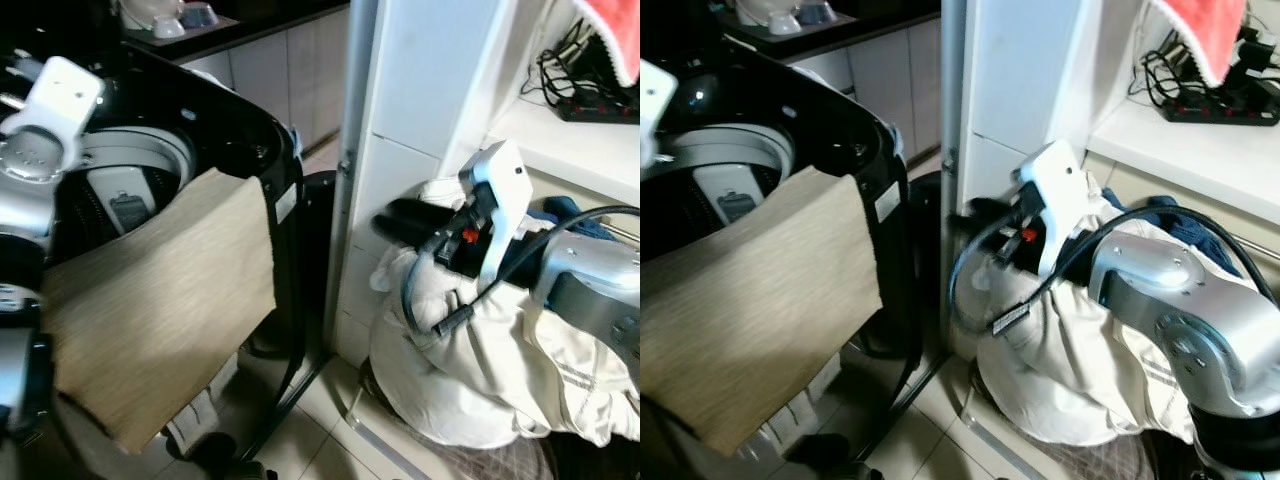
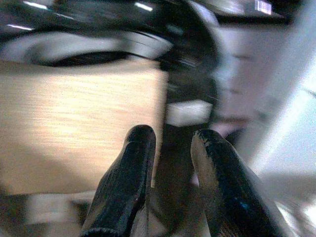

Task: Clothes washing

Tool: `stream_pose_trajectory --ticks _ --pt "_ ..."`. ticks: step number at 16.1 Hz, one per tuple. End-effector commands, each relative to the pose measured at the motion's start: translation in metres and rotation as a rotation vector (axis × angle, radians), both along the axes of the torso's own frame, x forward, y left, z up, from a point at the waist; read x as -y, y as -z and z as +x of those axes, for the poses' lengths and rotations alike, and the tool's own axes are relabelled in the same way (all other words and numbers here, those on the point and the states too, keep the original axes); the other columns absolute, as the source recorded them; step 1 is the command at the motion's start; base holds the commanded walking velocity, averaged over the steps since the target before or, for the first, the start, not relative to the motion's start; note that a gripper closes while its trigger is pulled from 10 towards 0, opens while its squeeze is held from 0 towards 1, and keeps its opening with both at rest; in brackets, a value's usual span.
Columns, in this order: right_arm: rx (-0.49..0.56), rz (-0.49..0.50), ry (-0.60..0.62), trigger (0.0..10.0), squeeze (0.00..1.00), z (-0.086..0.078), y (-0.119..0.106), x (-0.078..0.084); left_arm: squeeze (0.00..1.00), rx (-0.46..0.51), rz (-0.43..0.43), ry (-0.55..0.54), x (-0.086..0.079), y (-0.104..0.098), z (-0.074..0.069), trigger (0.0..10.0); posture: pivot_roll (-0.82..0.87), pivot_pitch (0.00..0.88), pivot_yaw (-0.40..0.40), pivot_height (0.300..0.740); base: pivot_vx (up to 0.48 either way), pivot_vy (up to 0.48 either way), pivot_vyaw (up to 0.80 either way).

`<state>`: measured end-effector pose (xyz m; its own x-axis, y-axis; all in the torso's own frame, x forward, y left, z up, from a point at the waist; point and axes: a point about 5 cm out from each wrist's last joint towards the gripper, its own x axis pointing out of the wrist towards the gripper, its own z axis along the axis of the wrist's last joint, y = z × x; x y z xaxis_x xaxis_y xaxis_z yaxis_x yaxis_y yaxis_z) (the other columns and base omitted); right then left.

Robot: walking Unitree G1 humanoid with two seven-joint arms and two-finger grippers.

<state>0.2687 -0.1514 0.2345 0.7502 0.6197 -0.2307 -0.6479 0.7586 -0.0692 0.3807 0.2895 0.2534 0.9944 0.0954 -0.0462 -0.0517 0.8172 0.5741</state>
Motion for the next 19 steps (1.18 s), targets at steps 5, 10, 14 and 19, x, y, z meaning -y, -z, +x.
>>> stream_pose_trajectory --ticks 5,10,14,19 --pt "-0.075 -0.190 0.577 10.0 1.00 0.040 0.049 0.068 0.00 0.060 -0.283 0.681 0.124 0.014 -0.022 10.0 -0.09 0.000 0.011 0.740 0.000 0.000 0.00" --pt "-0.272 -0.271 0.661 10.0 1.00 0.034 0.098 0.096 0.00 -0.038 -0.491 1.097 0.196 0.015 -0.071 10.0 -0.09 0.000 0.011 0.740 0.000 0.000 0.00" --pt "-0.363 -0.366 0.560 10.0 1.00 0.023 0.113 0.099 0.00 -0.188 -0.403 1.136 0.206 0.039 -0.086 10.0 -0.09 0.000 0.005 0.740 0.000 0.000 0.00" --pt "-0.446 -0.503 0.566 10.0 0.00 0.017 0.133 0.114 0.00 -0.331 -0.373 1.126 0.211 0.067 -0.100 10.0 -0.09 0.000 0.008 0.740 0.000 0.000 0.00"
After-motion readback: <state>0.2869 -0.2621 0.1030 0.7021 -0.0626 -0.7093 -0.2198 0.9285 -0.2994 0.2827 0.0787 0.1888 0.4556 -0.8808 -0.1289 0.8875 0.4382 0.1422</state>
